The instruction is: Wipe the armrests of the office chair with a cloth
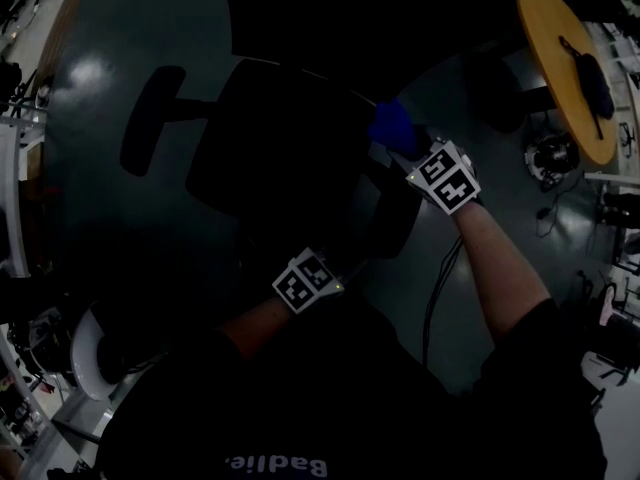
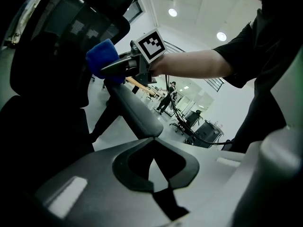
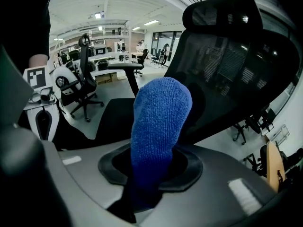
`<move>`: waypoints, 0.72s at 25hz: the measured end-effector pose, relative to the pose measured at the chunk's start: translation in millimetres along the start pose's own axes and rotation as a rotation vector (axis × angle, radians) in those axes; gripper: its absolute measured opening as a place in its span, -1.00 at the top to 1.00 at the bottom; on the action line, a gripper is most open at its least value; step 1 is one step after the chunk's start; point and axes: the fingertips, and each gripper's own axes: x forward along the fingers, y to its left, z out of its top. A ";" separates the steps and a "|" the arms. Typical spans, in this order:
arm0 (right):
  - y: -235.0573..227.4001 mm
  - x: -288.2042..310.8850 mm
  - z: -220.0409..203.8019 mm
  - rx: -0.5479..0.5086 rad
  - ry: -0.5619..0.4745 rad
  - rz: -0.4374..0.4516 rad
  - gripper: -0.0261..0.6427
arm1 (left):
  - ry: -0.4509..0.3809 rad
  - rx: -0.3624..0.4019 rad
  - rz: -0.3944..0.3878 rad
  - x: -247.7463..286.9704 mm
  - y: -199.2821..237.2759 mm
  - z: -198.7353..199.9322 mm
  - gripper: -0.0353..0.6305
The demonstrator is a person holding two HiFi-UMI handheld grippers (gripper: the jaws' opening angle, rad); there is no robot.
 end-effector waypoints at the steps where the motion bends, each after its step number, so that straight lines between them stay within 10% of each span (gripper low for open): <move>1: 4.3 -1.5 -0.2 -0.001 -0.005 -0.002 0.55 | -0.001 0.001 0.002 -0.2 0.1 -0.6 0.83; 18: 83.3 -17.7 -6.7 0.021 -0.026 0.008 0.55 | 0.021 0.036 0.014 -3.1 2.1 -3.9 0.83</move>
